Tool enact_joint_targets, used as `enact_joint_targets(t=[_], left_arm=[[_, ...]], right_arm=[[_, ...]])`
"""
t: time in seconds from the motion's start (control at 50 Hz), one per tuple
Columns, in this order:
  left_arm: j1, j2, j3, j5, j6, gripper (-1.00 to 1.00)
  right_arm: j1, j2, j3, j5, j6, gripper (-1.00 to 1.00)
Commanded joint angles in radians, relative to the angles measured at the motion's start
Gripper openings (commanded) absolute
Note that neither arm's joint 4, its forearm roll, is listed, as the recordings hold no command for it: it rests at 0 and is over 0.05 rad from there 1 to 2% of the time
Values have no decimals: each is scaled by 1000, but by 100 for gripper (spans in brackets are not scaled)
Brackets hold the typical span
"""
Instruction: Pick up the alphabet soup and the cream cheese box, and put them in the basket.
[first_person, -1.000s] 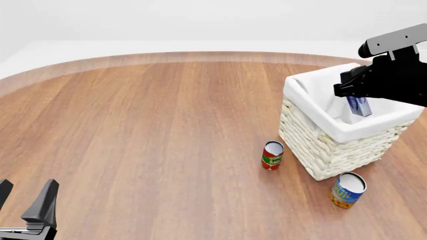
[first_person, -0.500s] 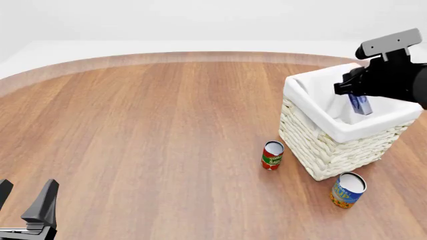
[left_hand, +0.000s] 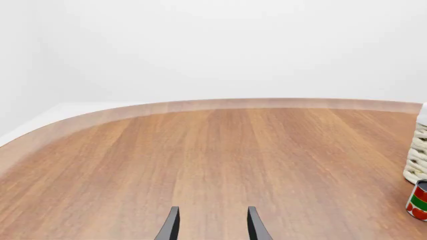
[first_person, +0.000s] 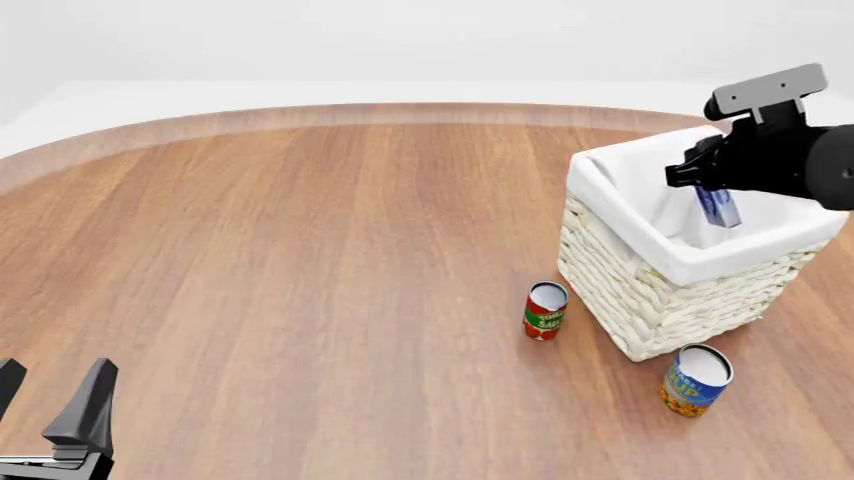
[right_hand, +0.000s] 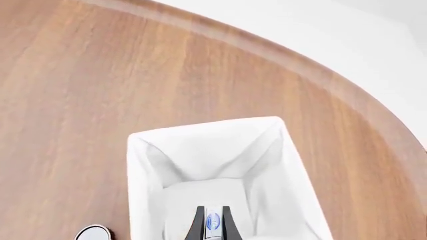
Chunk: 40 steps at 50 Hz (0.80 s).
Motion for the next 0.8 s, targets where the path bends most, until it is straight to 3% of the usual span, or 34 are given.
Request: enact_joint_targets(t=[0.02, 0.44, 0.46, 0.8], left_arm=[[0, 0, 0, 0, 0, 100], [0, 0, 0, 0, 0, 100], [0, 0, 0, 0, 0, 100], [0, 0, 0, 0, 0, 100]], right_arm=[[-15, 29, -12, -22, 5, -100], [-18, 54, -15, -35, 7, -100], [-20, 55, -17, -35, 6, 100], [-15, 39, -24, -16, 8, 100]])
